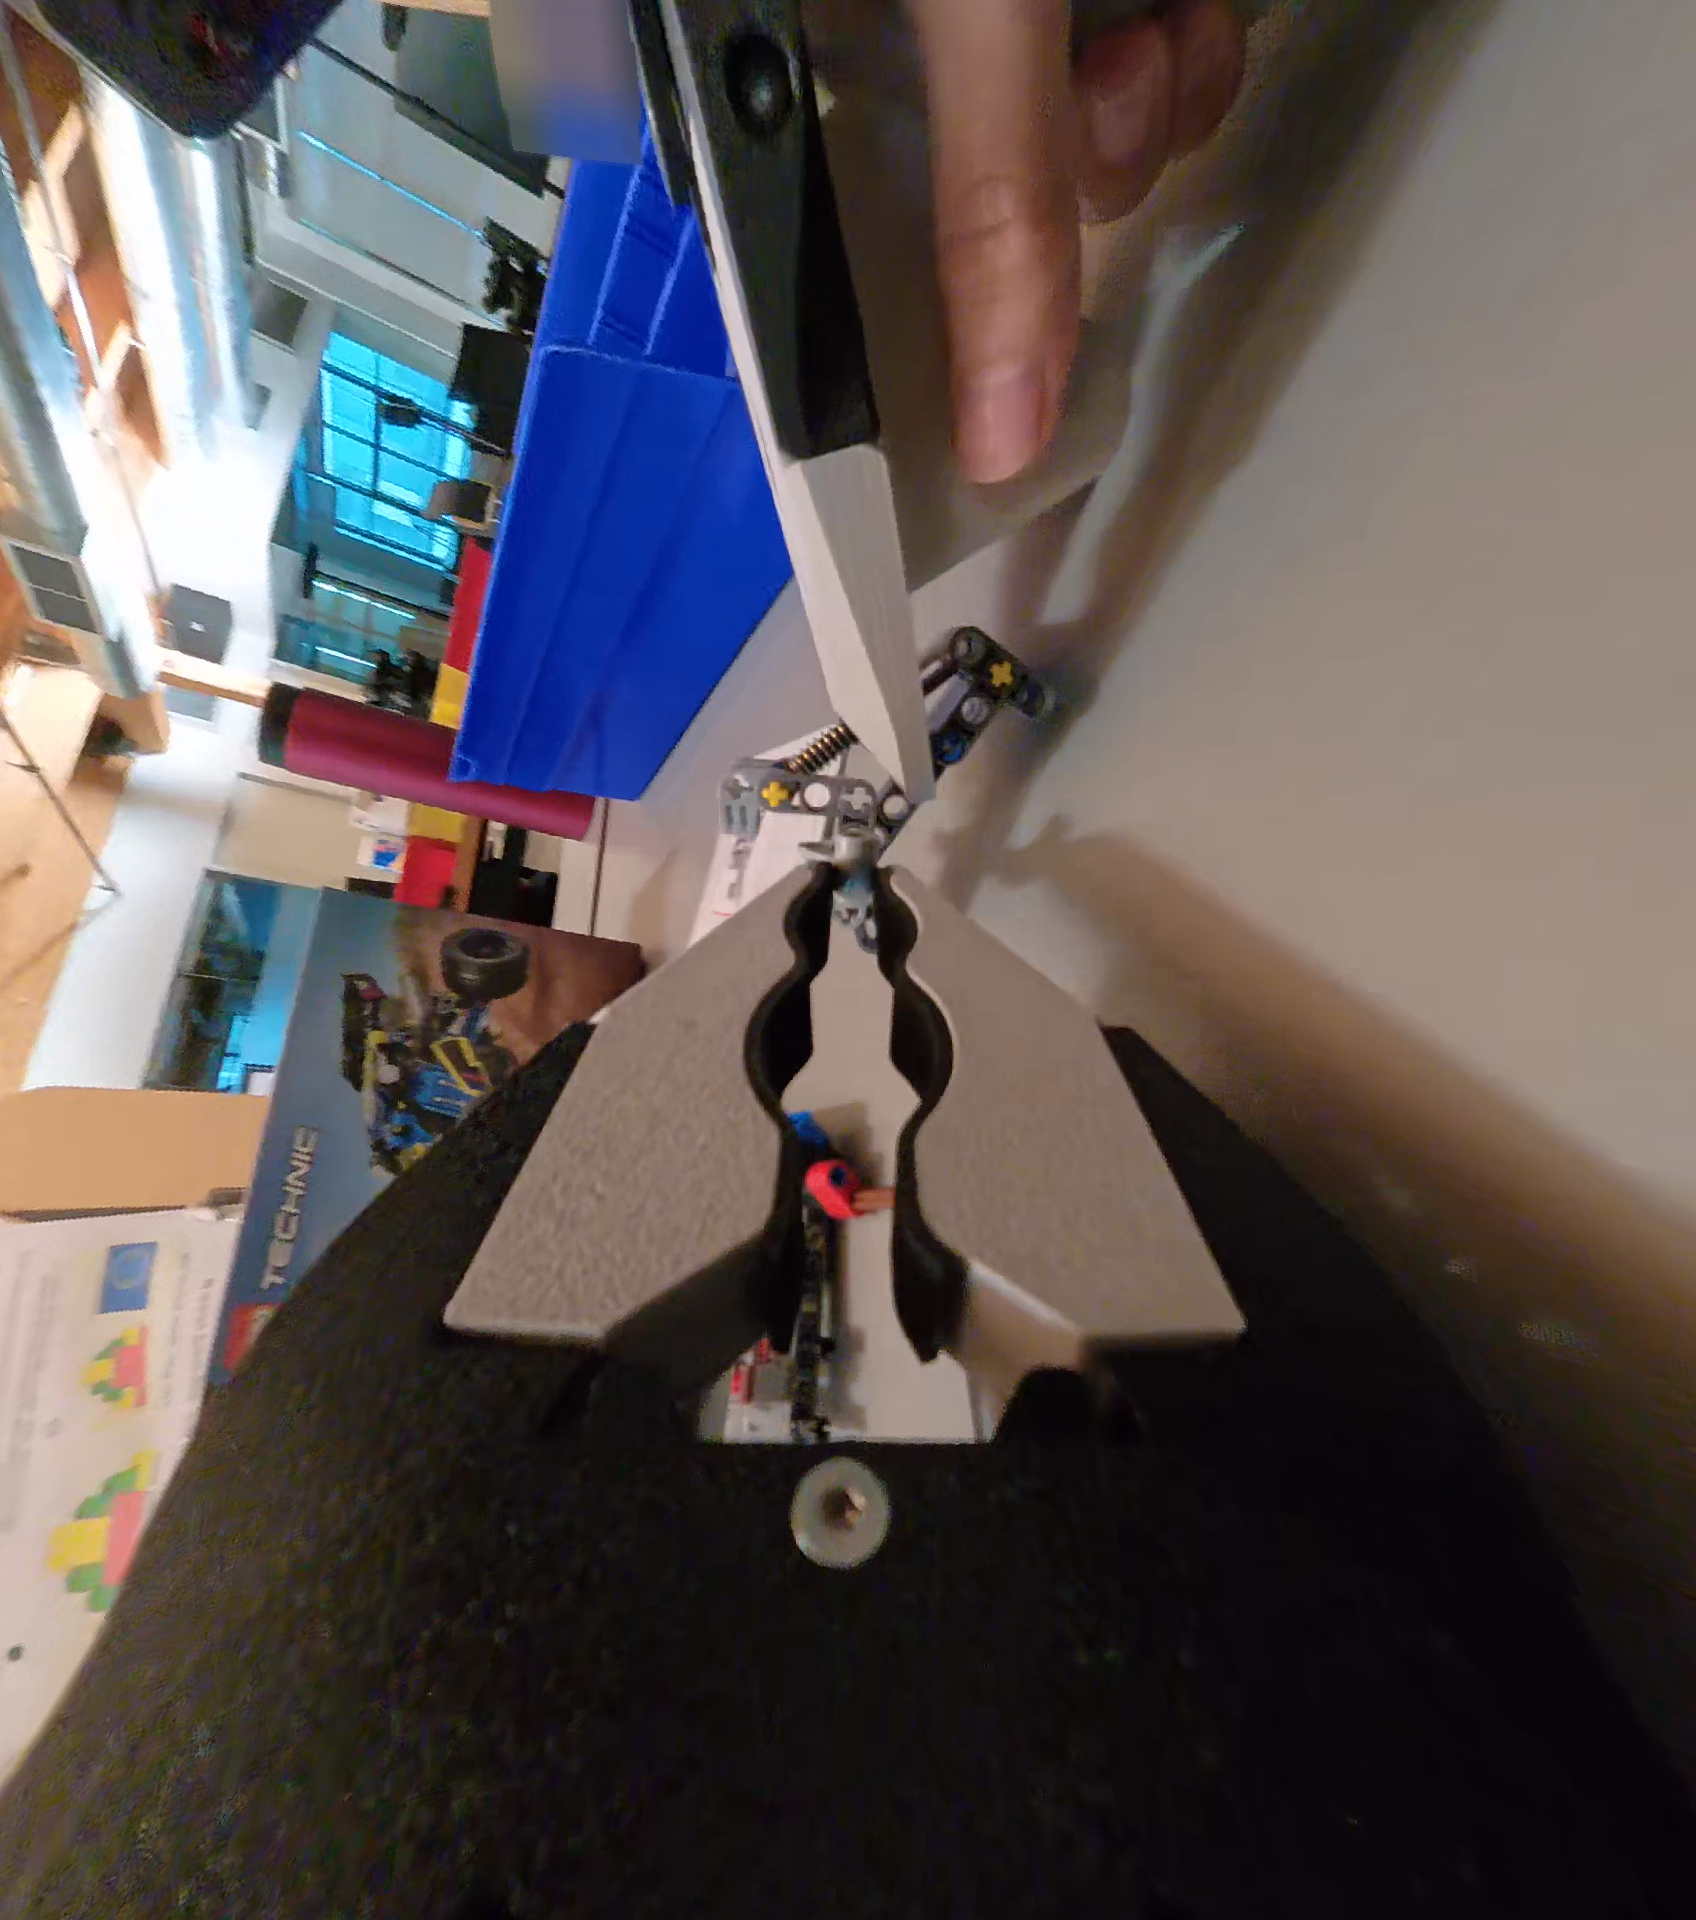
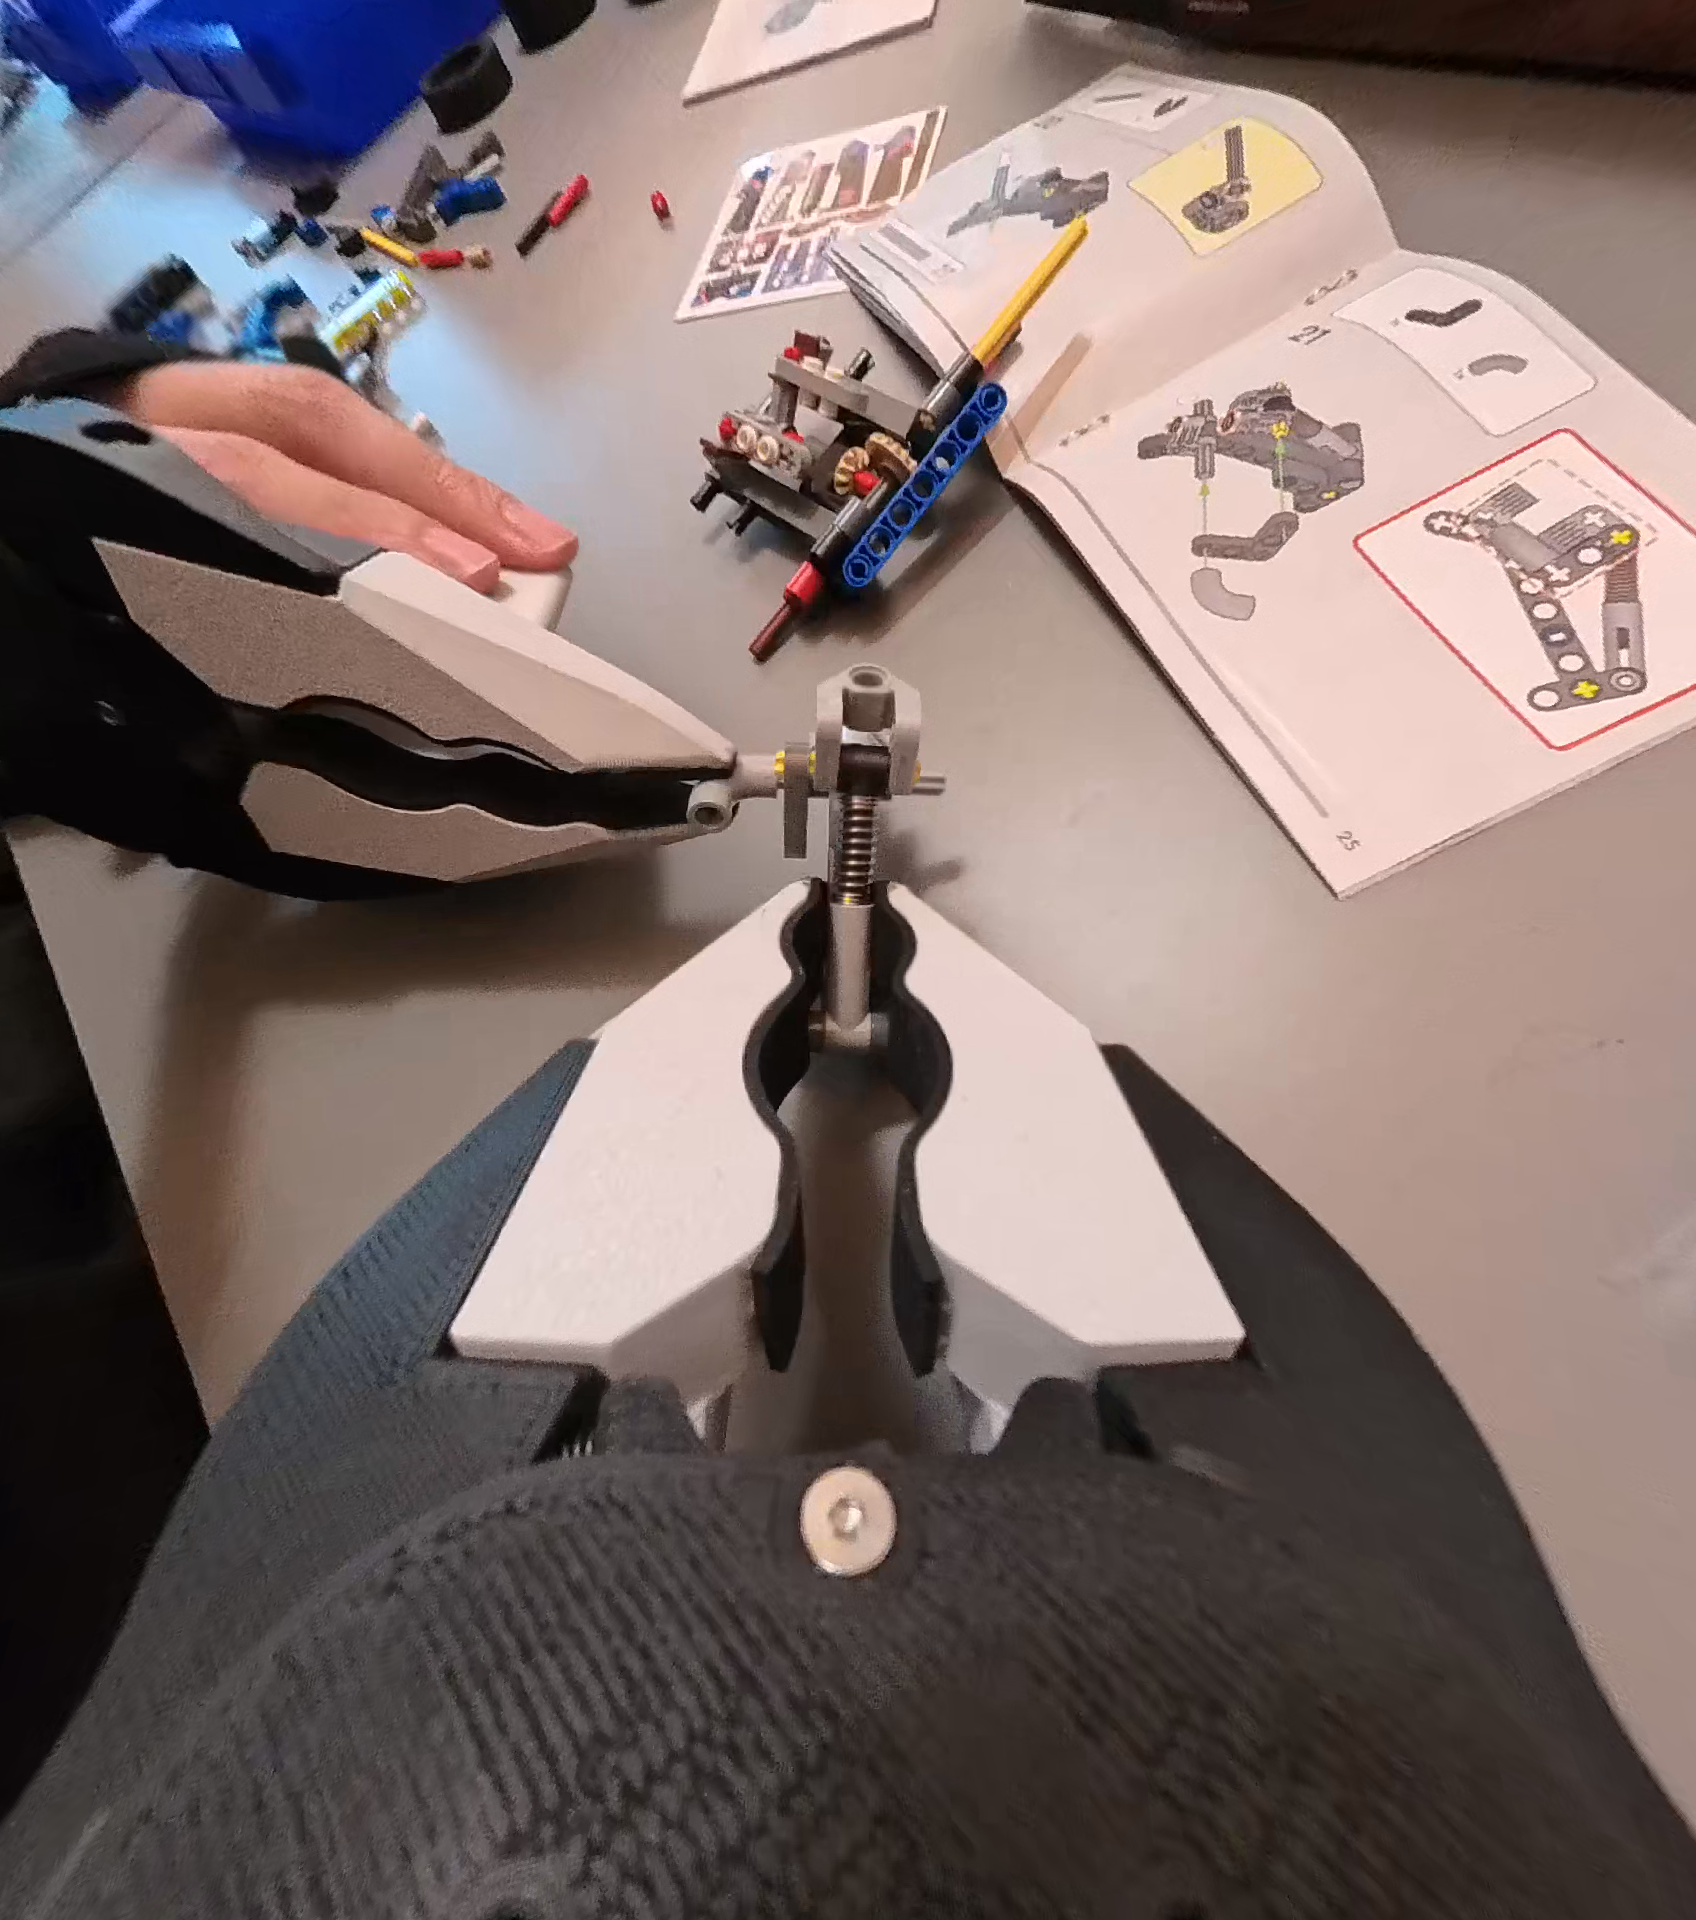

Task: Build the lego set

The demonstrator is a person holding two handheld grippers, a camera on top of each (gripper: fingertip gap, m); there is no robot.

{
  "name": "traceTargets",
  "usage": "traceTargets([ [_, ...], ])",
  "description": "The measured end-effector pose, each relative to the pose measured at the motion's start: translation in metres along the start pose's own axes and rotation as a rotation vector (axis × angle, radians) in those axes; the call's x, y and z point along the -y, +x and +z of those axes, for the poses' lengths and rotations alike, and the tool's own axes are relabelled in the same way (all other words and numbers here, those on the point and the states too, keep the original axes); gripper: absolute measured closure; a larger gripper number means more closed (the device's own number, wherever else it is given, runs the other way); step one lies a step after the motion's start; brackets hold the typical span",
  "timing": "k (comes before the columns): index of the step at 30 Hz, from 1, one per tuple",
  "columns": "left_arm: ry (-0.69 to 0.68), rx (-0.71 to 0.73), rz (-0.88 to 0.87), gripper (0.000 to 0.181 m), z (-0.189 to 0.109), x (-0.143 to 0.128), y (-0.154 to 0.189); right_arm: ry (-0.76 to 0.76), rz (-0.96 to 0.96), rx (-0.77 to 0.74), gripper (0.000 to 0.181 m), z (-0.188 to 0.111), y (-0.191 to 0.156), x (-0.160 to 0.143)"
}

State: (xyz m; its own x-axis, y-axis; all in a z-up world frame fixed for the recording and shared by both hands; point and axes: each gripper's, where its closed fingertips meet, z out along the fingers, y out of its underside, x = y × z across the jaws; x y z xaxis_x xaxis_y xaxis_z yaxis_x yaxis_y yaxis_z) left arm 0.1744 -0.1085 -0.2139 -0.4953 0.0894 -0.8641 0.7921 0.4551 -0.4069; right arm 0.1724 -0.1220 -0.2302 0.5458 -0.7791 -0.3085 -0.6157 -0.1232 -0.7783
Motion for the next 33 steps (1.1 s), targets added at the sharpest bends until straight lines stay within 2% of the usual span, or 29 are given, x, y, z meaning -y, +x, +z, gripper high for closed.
traceTargets([
  [5, 0.002, -0.009, -0.045, 0.173, 0.000, -0.004, 0.000, 0.000, 0.077, 0.049, 0.176, 0.001, -0.001, -0.001],
  [8, -0.020, -0.040, -0.050, 0.170, 0.001, -0.008, 0.006, -0.019, 0.042, 0.024, 0.175, 0.004, -0.002, -0.003],
  [10, -0.023, -0.057, -0.051, 0.176, 0.002, -0.008, 0.009, -0.021, 0.023, 0.010, 0.175, 0.004, -0.002, -0.004],
  [15, -0.022, -0.047, -0.008, 0.176, 0.002, -0.007, 0.009, -0.024, -0.006, 0.004, 0.175, 0.003, -0.002, -0.004],
  [17, -0.022, -0.032, 0.014, 0.176, 0.003, -0.006, 0.007, -0.034, -0.010, 0.032, 0.157, 0.007, -0.009, -0.004],
  [20, -0.021, -0.031, 0.016, 0.176, 0.004, -0.006, 0.007, -0.051, -0.054, -0.041, 0.166, 0.011, -0.002, -0.005],
  [33, 0.003, -0.008, 0.002, 0.174, 0.001, -0.006, 0.003, -0.040, 0.037, -0.006, 0.166, 0.007, 0.000, -0.005],
])
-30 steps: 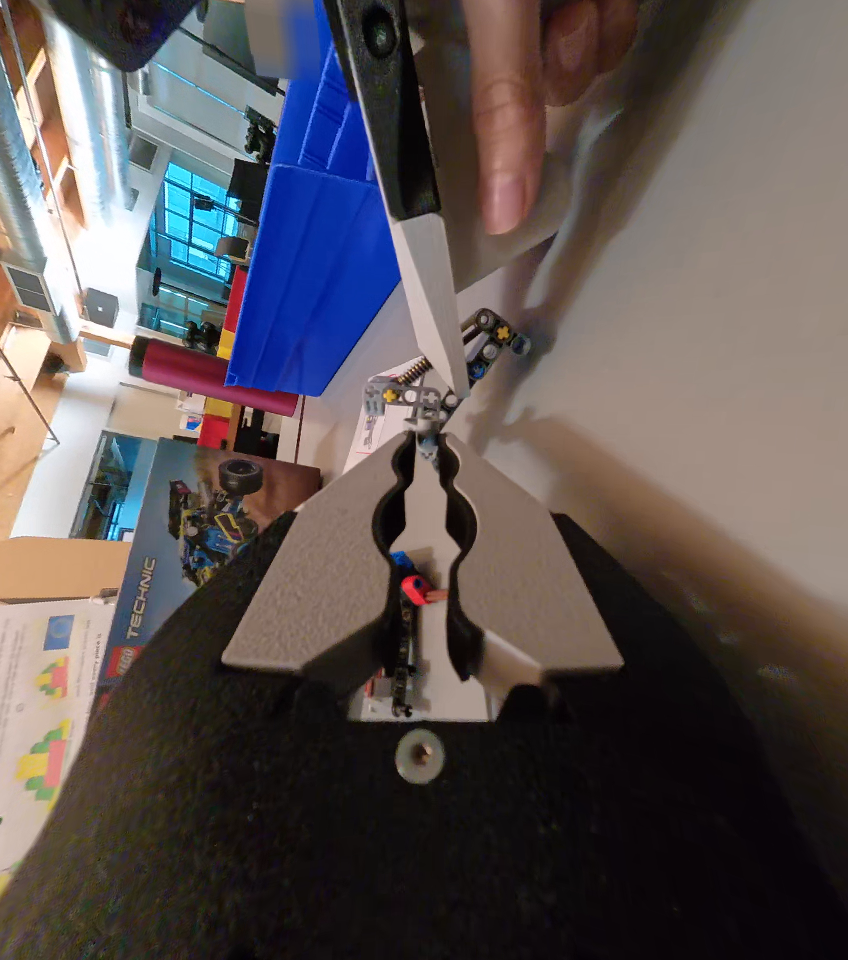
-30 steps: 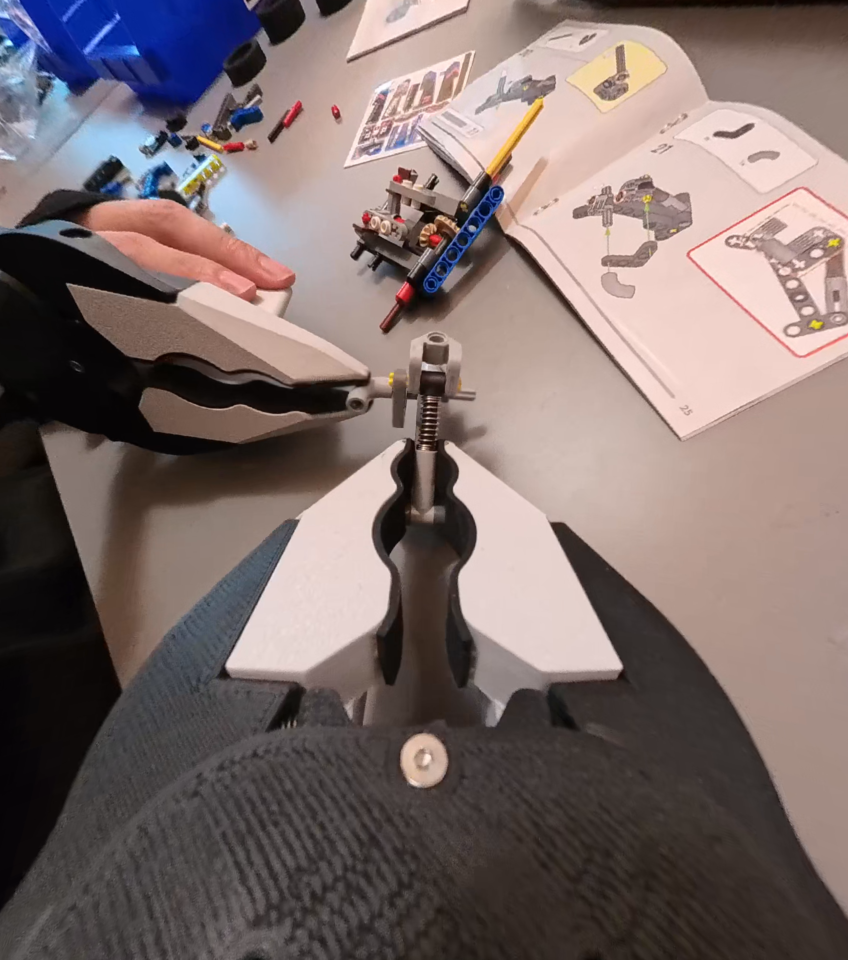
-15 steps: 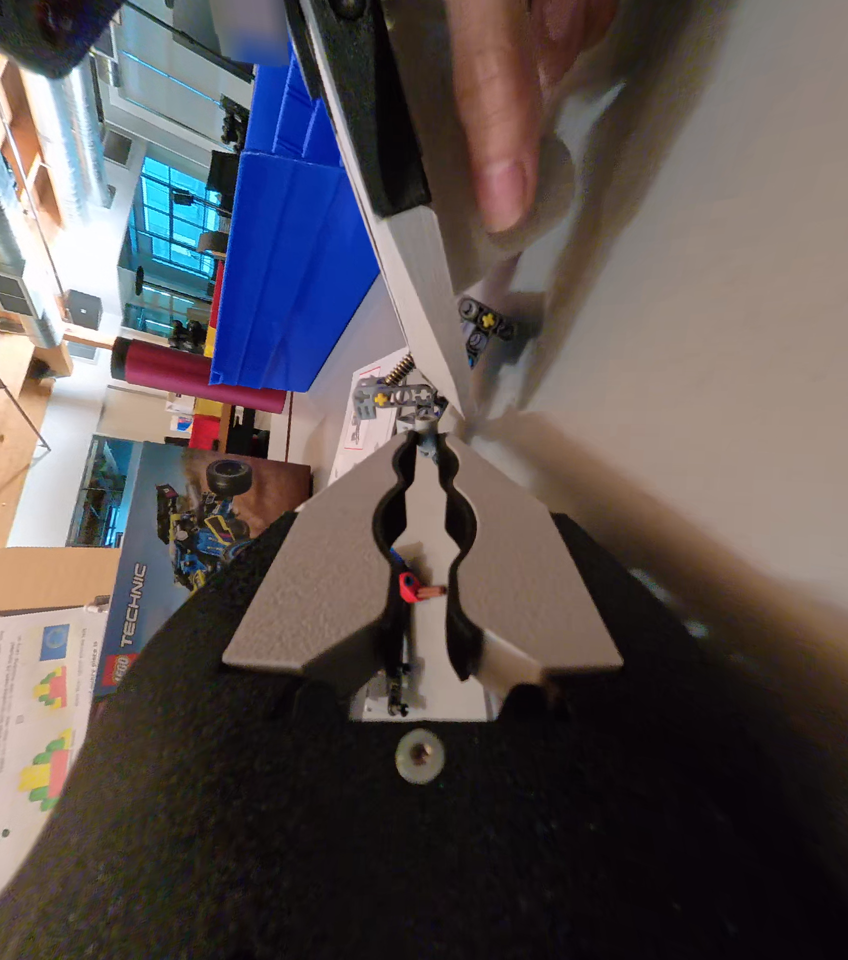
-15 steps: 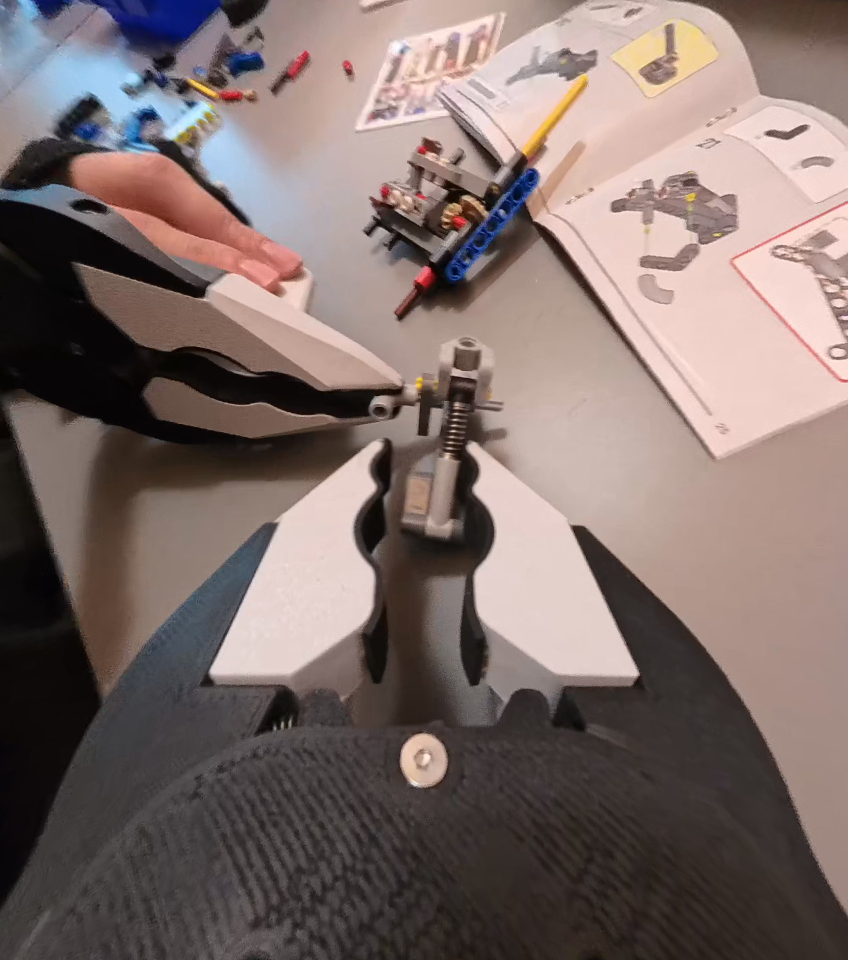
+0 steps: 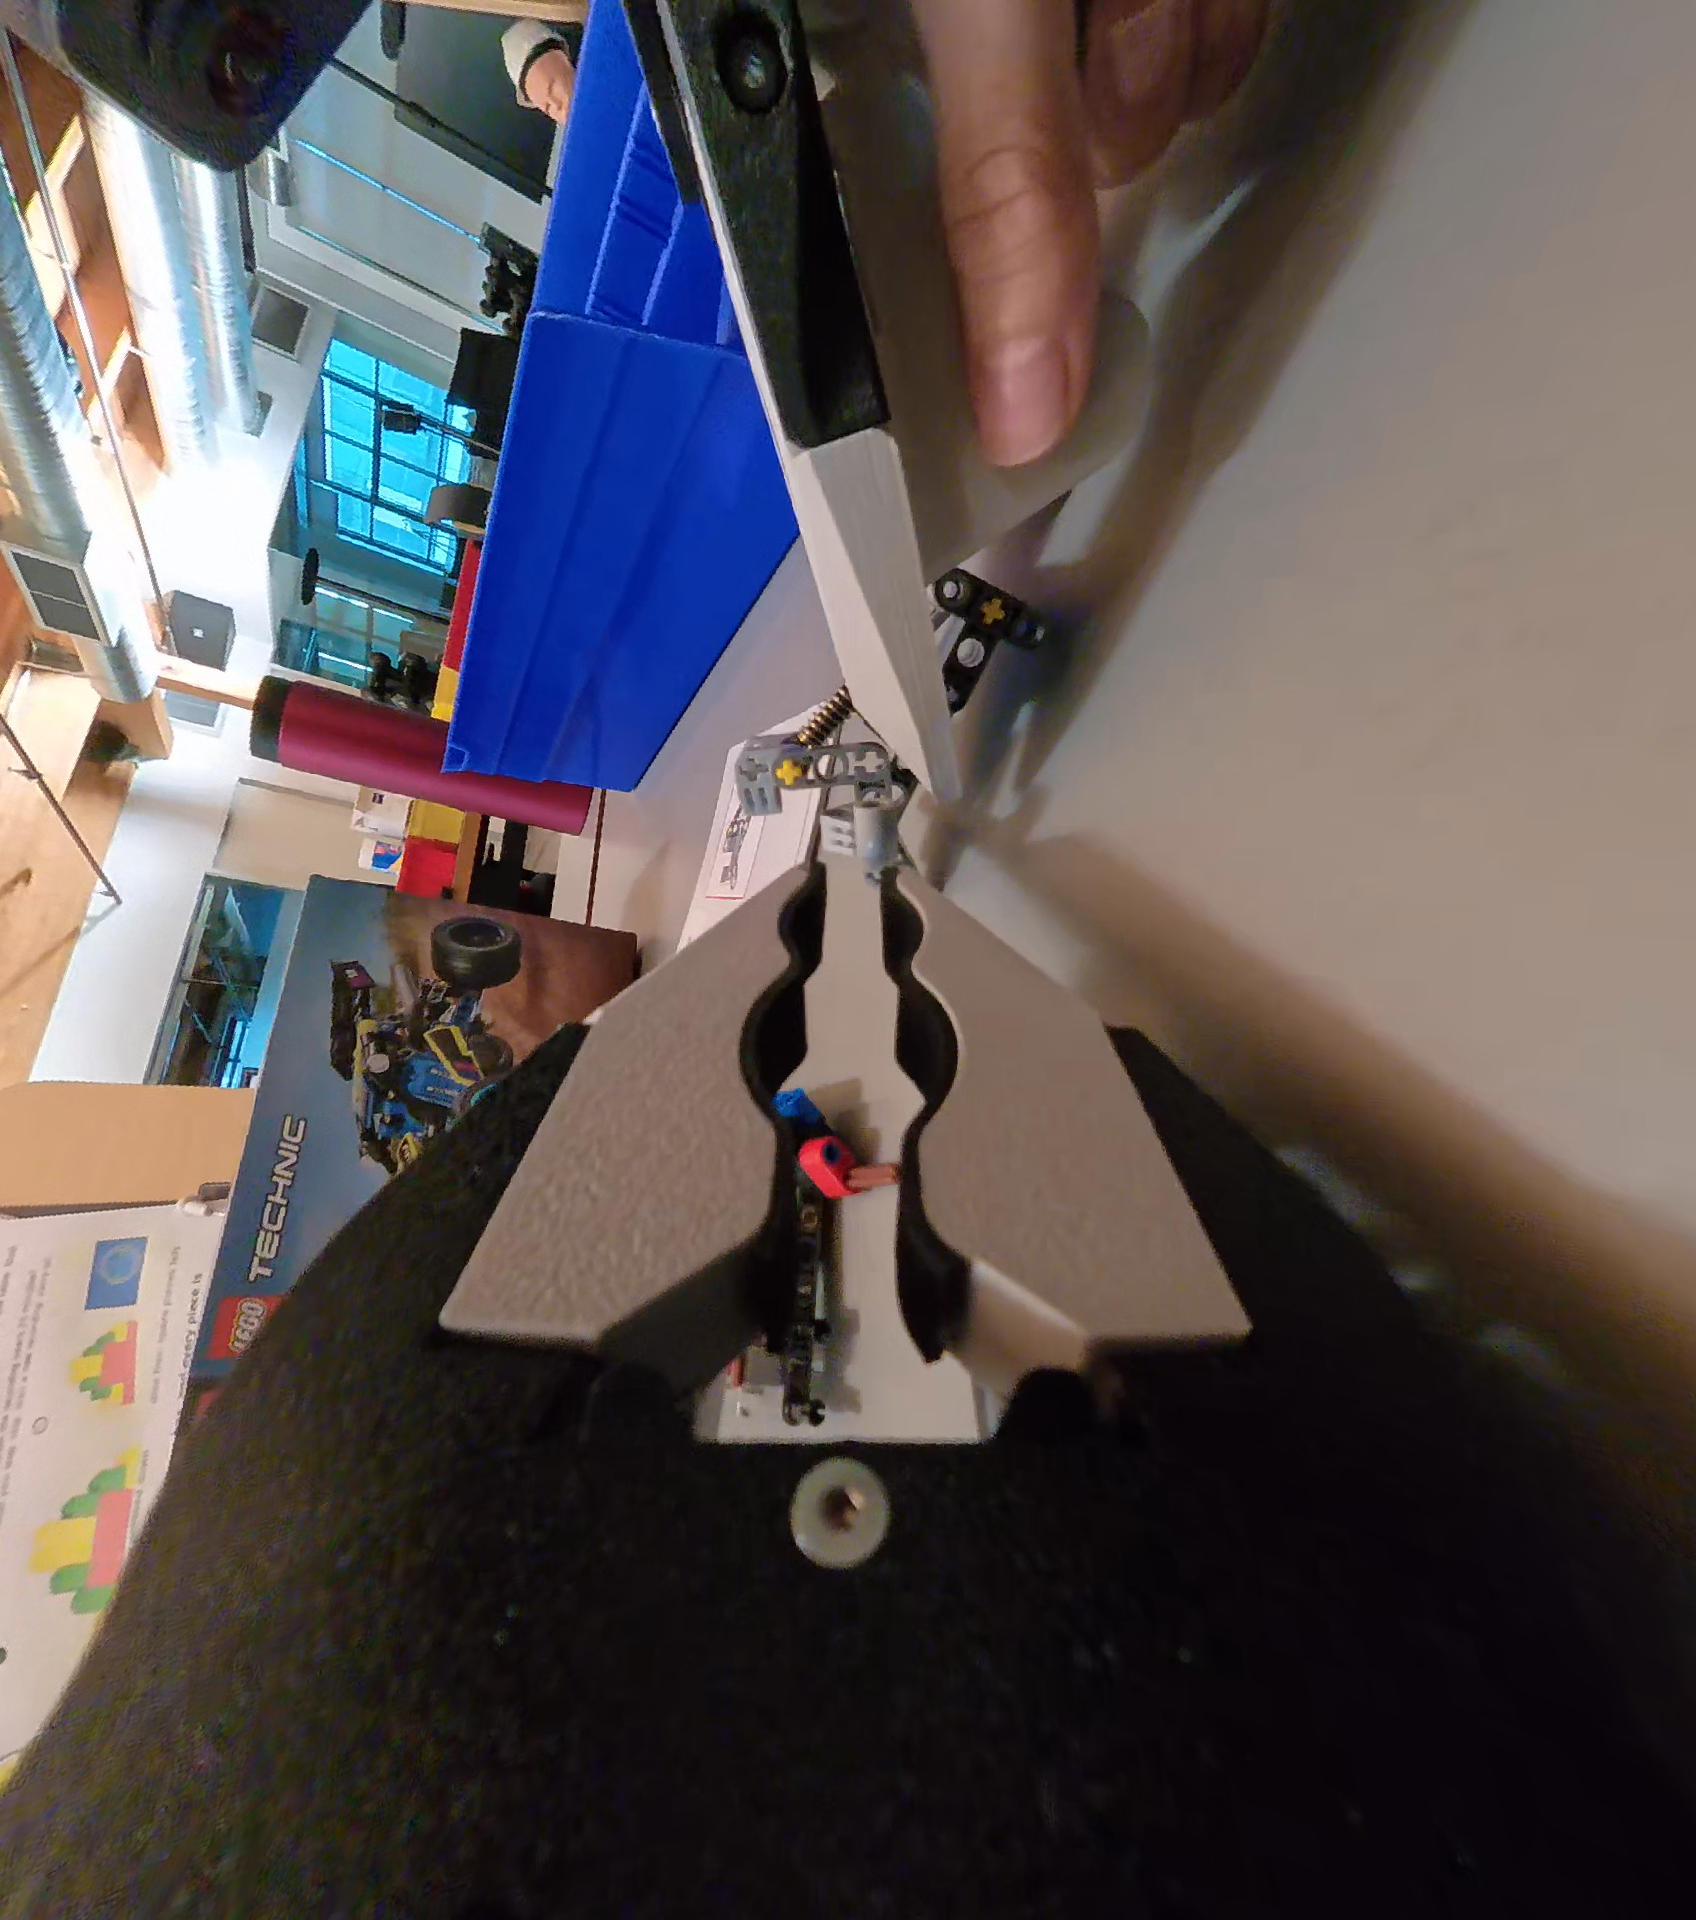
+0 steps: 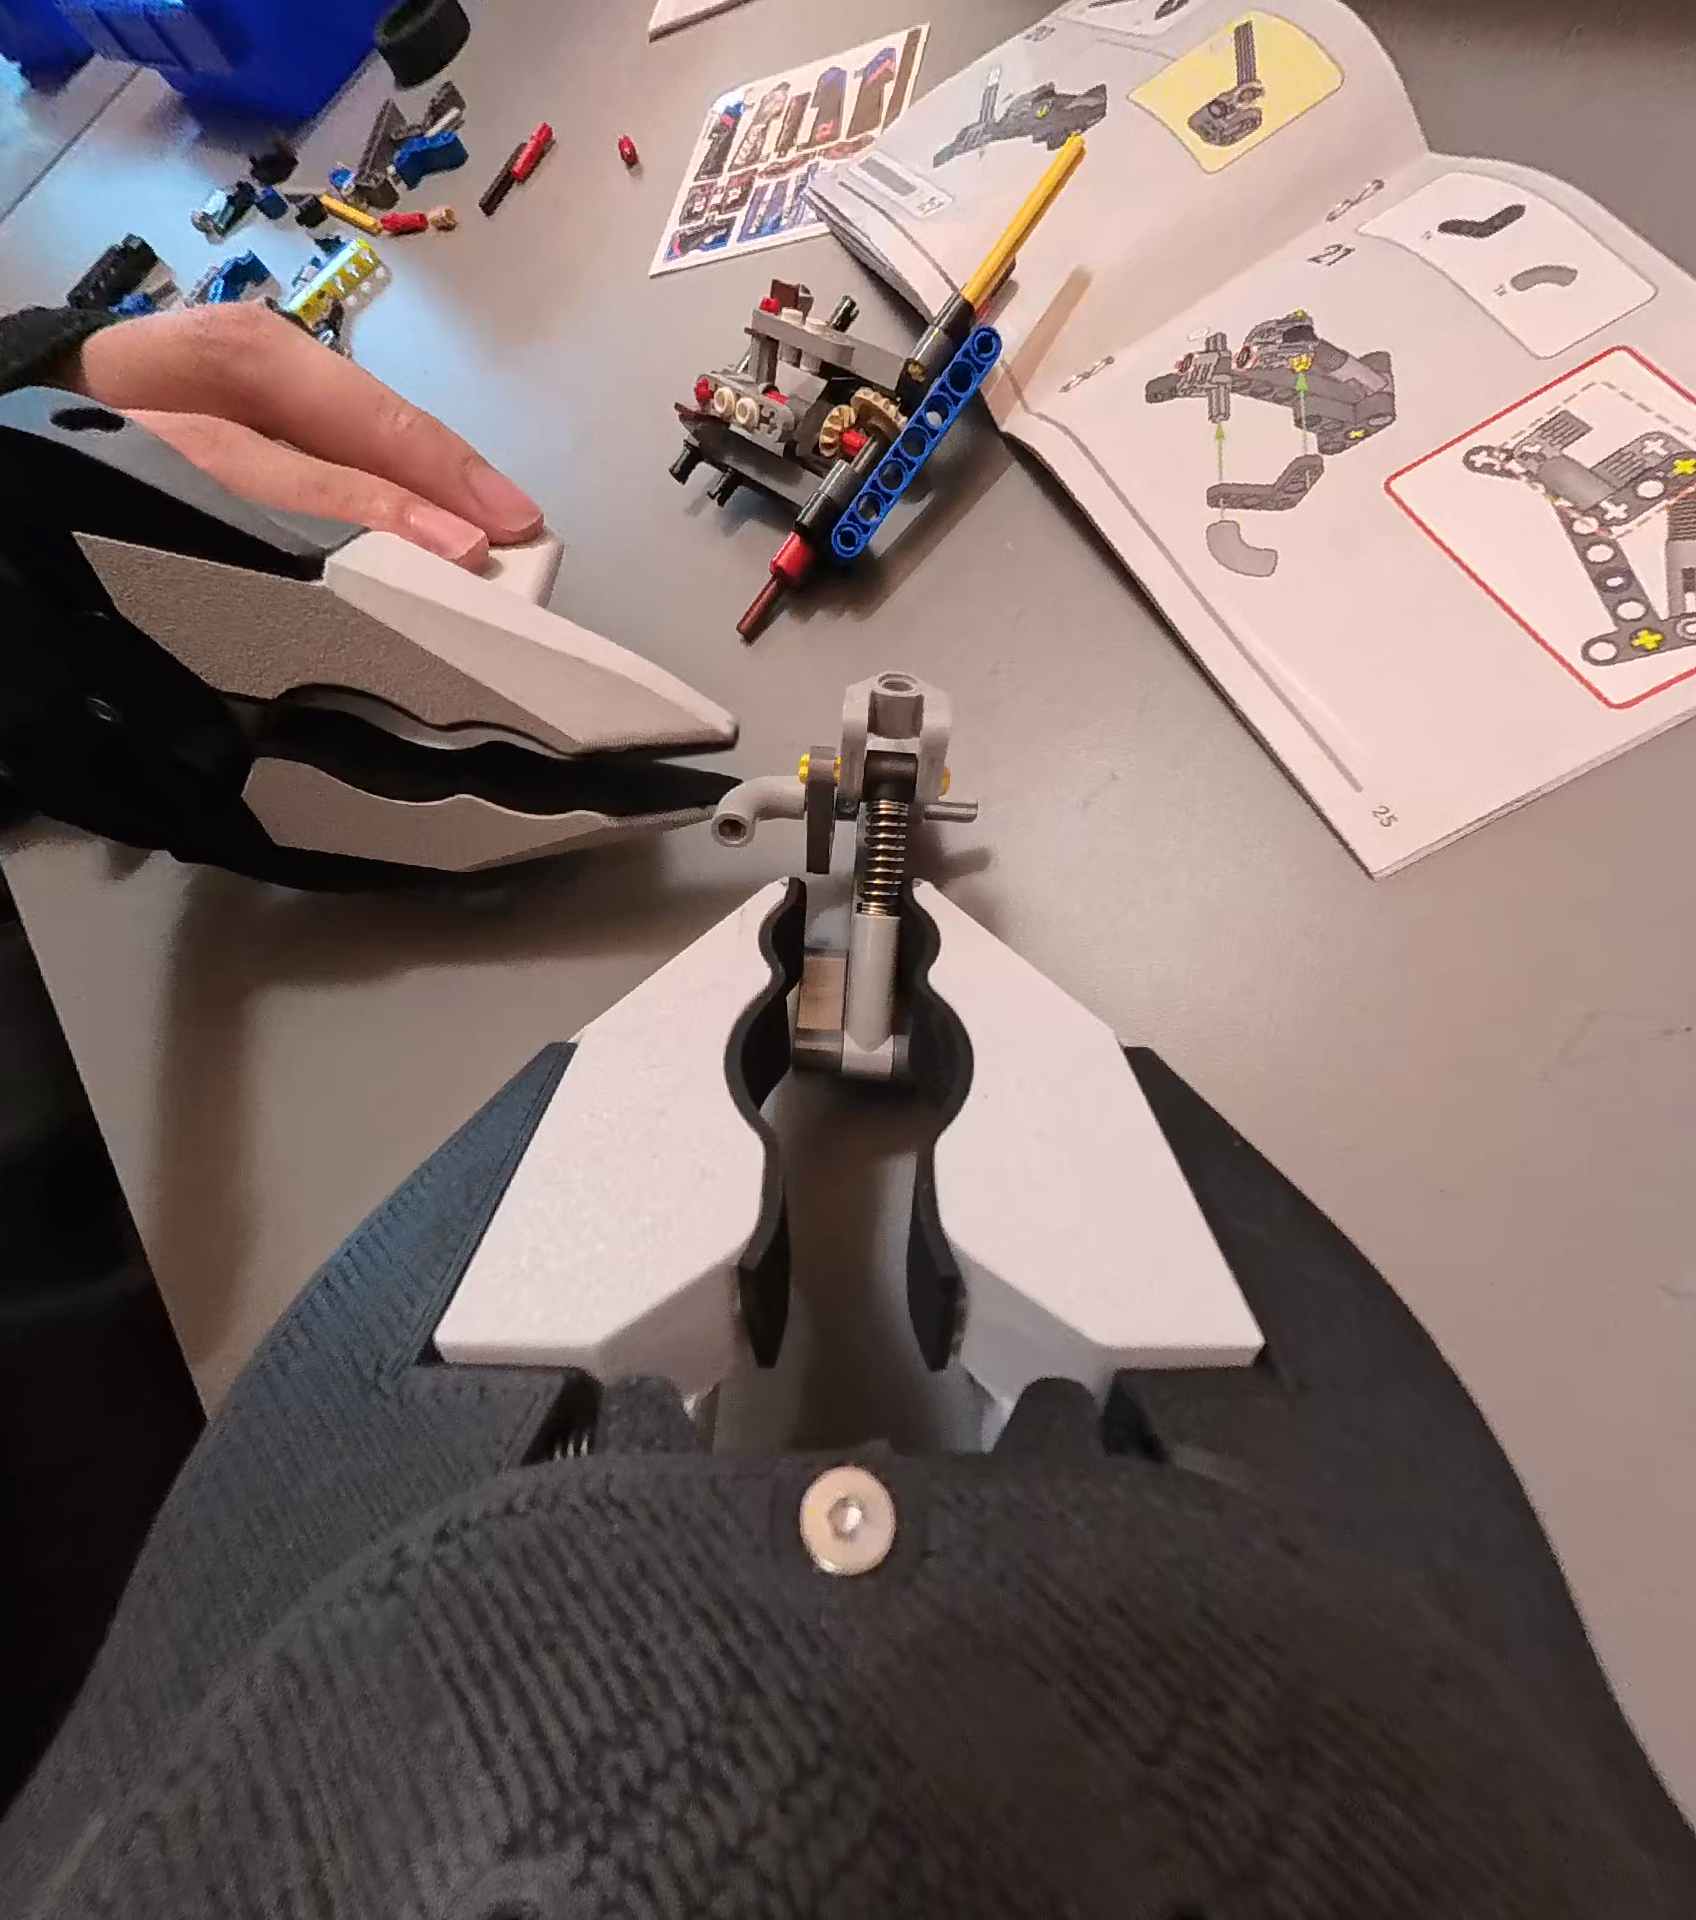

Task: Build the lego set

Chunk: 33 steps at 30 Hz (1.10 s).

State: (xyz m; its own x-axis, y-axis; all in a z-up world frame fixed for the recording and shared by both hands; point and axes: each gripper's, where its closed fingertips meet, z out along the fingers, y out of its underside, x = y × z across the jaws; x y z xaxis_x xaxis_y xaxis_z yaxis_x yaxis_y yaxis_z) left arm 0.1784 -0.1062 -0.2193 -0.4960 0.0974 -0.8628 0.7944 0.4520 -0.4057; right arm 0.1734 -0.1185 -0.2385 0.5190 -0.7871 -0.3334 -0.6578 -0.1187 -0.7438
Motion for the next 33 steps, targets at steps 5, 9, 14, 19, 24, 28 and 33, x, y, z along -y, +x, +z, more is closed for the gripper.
traceTargets([
  [5, -0.009, 0.002, 0.017, 0.176, 0.0008, -0.0009, 0.0007, -0.004, 0.002, 0.010, 0.166, 0.0001, -0.0010, -0.0007],
  [9, 0.003, 0.019, 0.031, 0.178, -0.0003, 0.0010, -0.0017, -0.004, 0.008, 0.020, 0.166, -0.0002, -0.0014, -0.0010],
  [14, 0.004, 0.022, 0.043, 0.180, -0.0004, 0.0017, -0.0016, -0.003, 0.018, 0.027, 0.166, -0.0004, -0.0013, -0.0008],
  [19, 0.008, 0.005, 0.029, 0.179, -0.0001, 0.0019, 0.0005, 0.002, 0.055, 0.051, 0.166, -0.0016, -0.0009, -0.0009],
  [24, 0.005, 0.006, 0.034, 0.179, 0.0001, 0.0020, 0.0006, 0.009, 0.108, 0.095, 0.166, -0.0032, -0.0012, -0.0008],
  [28, 0.005, 0.003, 0.036, 0.179, 0.0008, 0.0021, 0.0012, 0.012, 0.120, 0.105, 0.166, -0.0035, -0.0012, -0.0005],
  [33, 0.029, 0.016, 0.042, 0.178, -0.0006, 0.0067, -0.0004, 0.005, 0.110, 0.109, 0.166, -0.0028, -0.0033, -0.0013],
])
